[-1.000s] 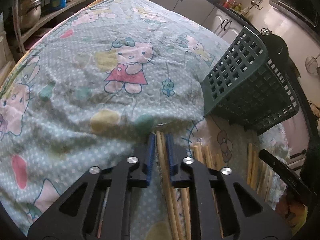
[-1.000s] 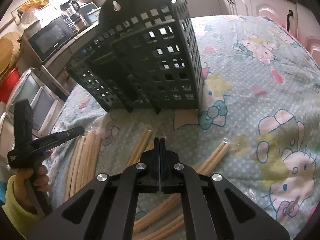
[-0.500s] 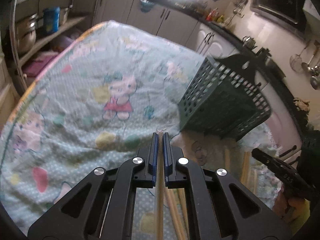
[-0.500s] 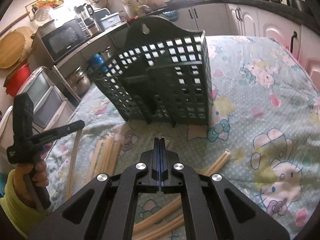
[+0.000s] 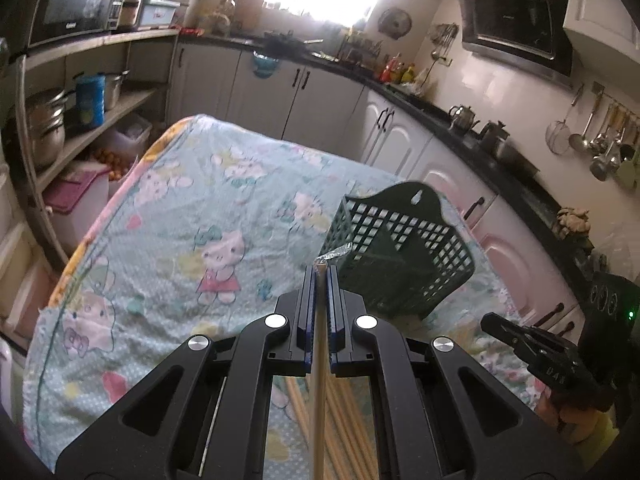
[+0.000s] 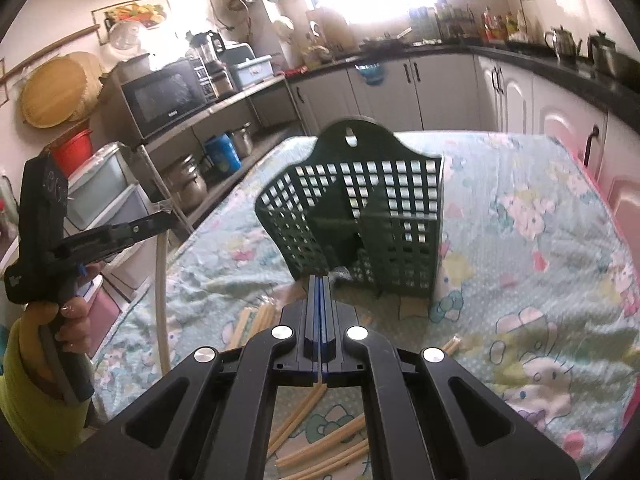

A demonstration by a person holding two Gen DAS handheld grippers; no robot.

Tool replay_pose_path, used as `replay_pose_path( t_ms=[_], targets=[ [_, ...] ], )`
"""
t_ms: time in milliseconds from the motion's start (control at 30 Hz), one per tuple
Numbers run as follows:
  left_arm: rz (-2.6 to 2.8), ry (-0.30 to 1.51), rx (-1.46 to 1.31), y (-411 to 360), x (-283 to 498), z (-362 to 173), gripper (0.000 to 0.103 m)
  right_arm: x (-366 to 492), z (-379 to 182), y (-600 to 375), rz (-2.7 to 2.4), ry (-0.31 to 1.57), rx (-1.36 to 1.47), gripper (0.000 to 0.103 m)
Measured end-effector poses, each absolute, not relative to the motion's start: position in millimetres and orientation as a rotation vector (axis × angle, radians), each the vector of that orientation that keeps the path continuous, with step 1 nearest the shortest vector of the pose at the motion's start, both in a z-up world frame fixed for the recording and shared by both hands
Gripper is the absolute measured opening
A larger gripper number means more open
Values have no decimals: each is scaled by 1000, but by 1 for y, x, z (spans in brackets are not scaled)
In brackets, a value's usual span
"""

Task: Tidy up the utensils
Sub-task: 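Lift the held chopsticks with both tools and carry them over the green caddy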

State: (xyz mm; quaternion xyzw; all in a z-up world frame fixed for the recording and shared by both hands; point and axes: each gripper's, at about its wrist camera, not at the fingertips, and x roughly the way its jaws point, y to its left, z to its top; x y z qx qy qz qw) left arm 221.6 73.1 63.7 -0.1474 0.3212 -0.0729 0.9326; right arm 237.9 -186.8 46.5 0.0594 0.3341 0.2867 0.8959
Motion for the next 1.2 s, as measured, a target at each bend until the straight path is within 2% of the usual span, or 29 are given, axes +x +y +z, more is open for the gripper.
replay_pose_path(
  t_ms=[300, 633, 1000, 1200],
  targets=[
    [-182, 588, -279, 62, 223, 99, 1, 237, 66, -193, 595, 648, 118, 1],
    [-202, 535, -259, 49, 244, 129, 1, 258, 24, -200, 541, 770, 122, 1],
    [-190, 425, -251, 27, 273, 165, 1, 274, 8, -202, 525, 816, 118, 1],
    [-173, 382, -232, 16, 293, 172, 1, 289, -20, -203, 514, 921, 132, 1]
  ],
)
